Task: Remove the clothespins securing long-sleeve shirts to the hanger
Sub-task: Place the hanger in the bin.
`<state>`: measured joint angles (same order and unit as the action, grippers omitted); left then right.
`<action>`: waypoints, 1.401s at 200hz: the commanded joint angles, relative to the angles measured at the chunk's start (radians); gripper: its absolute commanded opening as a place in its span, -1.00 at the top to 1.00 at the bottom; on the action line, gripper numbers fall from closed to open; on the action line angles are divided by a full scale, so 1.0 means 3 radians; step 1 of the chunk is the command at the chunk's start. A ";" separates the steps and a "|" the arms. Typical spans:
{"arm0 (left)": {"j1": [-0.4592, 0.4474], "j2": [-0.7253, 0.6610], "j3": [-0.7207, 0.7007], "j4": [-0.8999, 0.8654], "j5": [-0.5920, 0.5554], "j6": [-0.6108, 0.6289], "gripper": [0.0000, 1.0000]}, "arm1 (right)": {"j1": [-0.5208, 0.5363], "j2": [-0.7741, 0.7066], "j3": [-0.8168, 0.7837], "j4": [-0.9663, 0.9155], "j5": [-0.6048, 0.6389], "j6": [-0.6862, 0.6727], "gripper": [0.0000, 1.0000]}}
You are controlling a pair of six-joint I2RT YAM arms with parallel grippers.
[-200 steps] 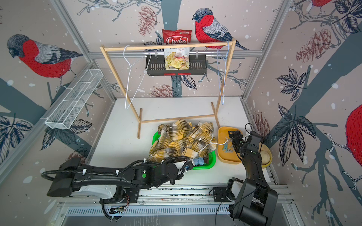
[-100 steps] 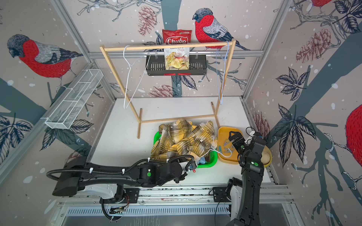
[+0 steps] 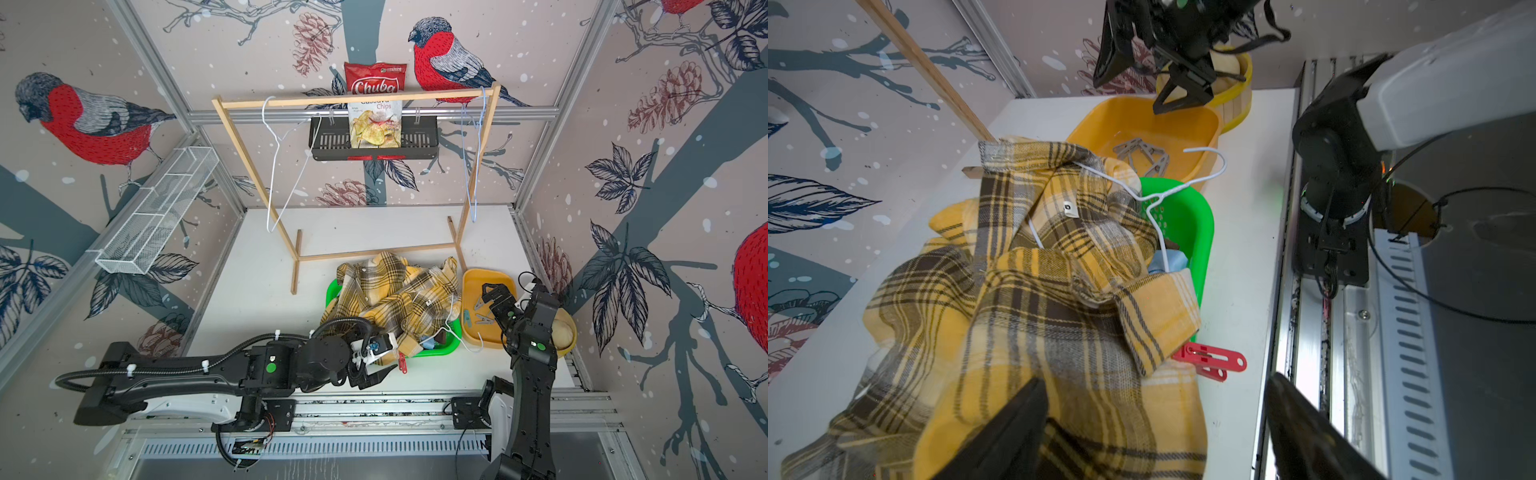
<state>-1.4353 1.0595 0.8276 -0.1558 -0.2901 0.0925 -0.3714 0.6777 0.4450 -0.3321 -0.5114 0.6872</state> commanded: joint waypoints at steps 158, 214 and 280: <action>0.1298 0.1131 0.0699 -0.0294 0.0744 -0.0782 -0.67 | 0.2416 0.0998 0.0490 0.0141 0.1604 0.0074 0.33; 0.1325 0.1076 0.0461 -0.0420 0.0876 -0.0938 -0.65 | 0.2786 0.1373 0.1017 0.0178 0.1838 -0.0047 0.96; 0.1485 0.1082 0.0379 -0.0336 0.0624 -0.1038 -0.66 | 0.2865 0.2142 0.1857 0.0154 0.1945 -0.0302 0.97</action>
<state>-1.0138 1.3808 0.9451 -0.2703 -0.0517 -0.1772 0.4904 1.2407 0.9268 -0.3164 0.0433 0.6472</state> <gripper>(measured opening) 0.828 0.062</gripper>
